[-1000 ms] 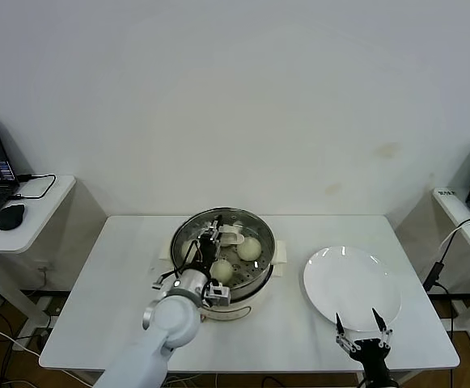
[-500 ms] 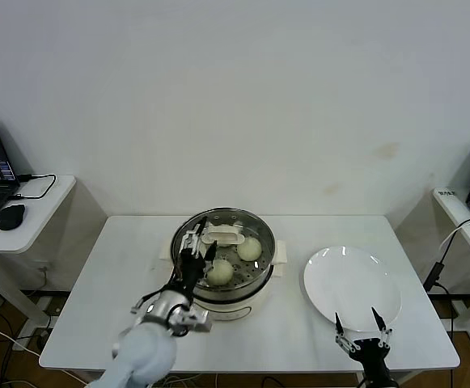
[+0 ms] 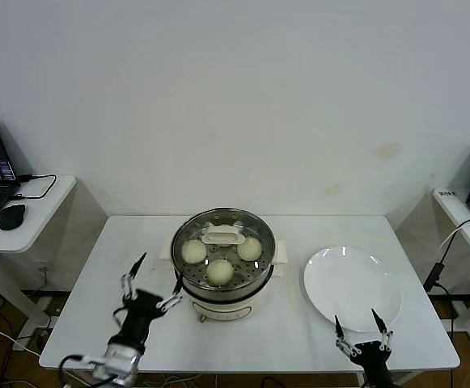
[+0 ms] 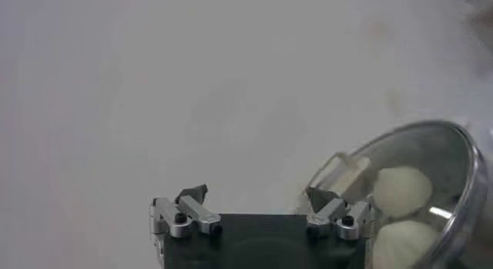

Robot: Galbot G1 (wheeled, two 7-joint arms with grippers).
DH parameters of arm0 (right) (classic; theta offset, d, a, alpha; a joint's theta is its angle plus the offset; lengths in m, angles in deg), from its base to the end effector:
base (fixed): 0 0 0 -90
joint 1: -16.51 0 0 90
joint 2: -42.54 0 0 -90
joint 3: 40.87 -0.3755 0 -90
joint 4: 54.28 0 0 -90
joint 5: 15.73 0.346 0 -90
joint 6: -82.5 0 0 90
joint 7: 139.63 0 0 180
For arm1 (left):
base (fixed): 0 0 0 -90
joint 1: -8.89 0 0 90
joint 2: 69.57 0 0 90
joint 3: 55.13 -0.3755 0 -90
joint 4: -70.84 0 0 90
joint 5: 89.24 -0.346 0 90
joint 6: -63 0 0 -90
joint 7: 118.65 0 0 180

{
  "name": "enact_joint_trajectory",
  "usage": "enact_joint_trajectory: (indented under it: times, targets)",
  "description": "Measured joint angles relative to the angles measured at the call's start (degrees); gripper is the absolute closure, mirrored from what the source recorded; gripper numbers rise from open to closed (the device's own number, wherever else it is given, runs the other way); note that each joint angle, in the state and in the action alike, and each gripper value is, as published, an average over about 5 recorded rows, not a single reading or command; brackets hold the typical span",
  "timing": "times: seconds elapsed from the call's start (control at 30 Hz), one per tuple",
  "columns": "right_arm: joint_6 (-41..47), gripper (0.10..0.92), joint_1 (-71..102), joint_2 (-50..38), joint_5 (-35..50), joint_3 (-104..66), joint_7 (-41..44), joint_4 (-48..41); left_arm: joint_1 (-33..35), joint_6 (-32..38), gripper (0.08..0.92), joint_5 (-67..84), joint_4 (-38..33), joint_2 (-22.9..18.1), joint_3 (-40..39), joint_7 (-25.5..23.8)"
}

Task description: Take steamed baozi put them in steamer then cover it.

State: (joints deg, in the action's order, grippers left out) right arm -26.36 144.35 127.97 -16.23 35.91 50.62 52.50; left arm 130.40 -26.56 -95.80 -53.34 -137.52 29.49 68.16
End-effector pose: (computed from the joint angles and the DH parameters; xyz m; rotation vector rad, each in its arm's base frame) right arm 0.0898 -0.0975 -0.4100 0.0677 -3.0761 0.3183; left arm 0.1500 0.0431 -0.3007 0.2581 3.0011 0.5801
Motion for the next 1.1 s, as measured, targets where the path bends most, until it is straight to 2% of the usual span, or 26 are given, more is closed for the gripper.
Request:
enact_joint_trajectory:
  times: [0.2, 0.43, 1.1]
  targets:
    - [0.19, 0.202, 1.55, -1.67, 1.17, 1.31, -0.26, 0.95, 6.82, 3.94, 0.177, 11.53, 0.31, -0.62, 3.47, 1.32]
    - [0.56, 0.203, 3.09, -1.85, 1.35, 3.36, -1.04, 2.16, 10.92, 8.19, 0.177, 18.40, 2.28, -0.93, 6.81, 1.41]
    - [5.89, 0.203, 5.33, -0.39, 2.95, 7.35, -3.63, 6.77, 12.94, 12.48, 0.177, 23.41, 7.63, -1.19, 9.61, 1.25]
